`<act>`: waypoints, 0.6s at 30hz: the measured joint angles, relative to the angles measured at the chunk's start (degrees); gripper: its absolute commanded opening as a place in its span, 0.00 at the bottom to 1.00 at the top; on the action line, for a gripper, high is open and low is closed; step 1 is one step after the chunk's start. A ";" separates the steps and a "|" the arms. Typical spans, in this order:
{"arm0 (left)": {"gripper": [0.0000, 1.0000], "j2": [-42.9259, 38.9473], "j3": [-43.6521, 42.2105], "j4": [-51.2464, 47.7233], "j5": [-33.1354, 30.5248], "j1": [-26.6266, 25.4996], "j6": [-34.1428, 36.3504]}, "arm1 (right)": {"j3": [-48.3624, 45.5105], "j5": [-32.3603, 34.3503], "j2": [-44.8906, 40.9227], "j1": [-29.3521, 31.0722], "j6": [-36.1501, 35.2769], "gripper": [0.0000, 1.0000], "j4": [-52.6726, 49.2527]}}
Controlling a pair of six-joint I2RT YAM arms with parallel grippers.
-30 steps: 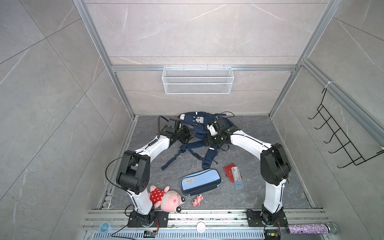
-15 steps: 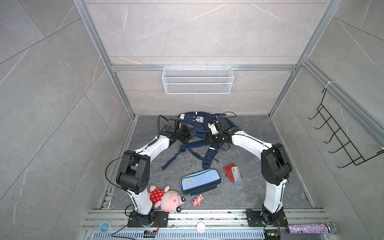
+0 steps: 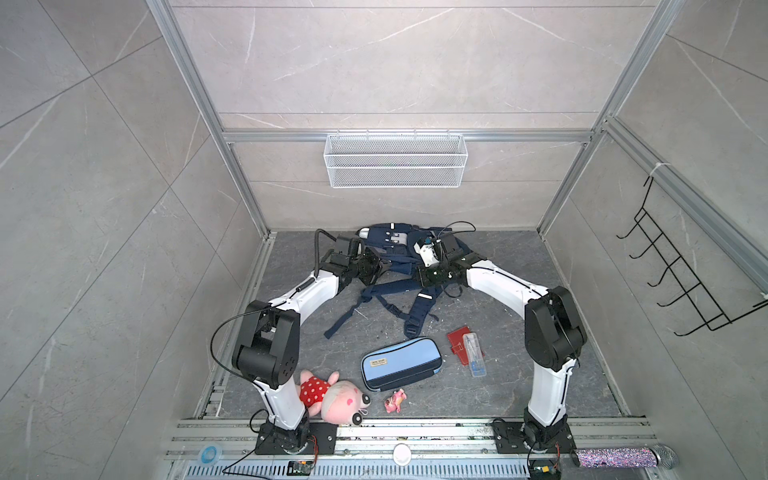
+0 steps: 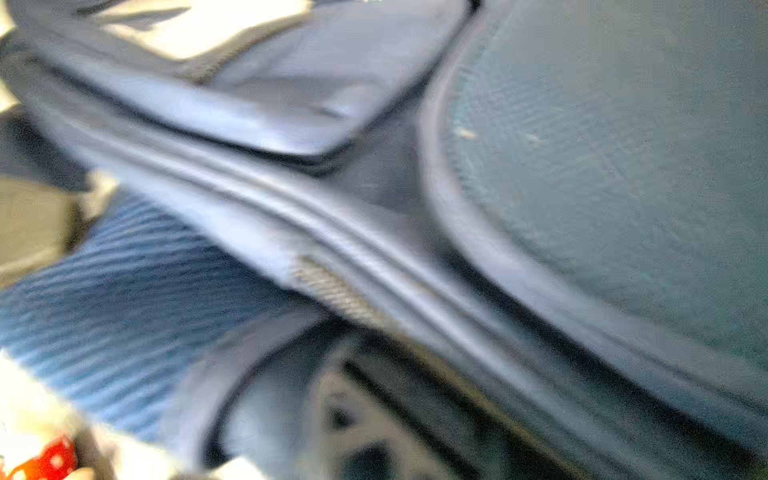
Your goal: Pack the student bag
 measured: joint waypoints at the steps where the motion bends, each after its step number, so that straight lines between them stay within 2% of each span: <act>1: 0.00 0.00 -0.02 0.11 0.02 -0.04 -0.11 | -0.61 -0.28 -0.52 0.09 -0.50 0.02 0.37; 7: 0.00 -0.02 -0.61 1.05 0.39 -0.11 -0.37 | -5.88 -1.90 -4.70 -1.14 -2.47 0.00 1.99; 12: 0.00 -0.11 -1.31 1.53 0.39 -0.33 -0.59 | -10.60 -3.15 -7.96 -5.20 -1.60 0.00 3.63; 18: 0.00 -0.46 -2.29 2.80 0.35 -0.33 -0.74 | -11.21 -3.13 -8.83 -8.41 -0.02 0.00 3.32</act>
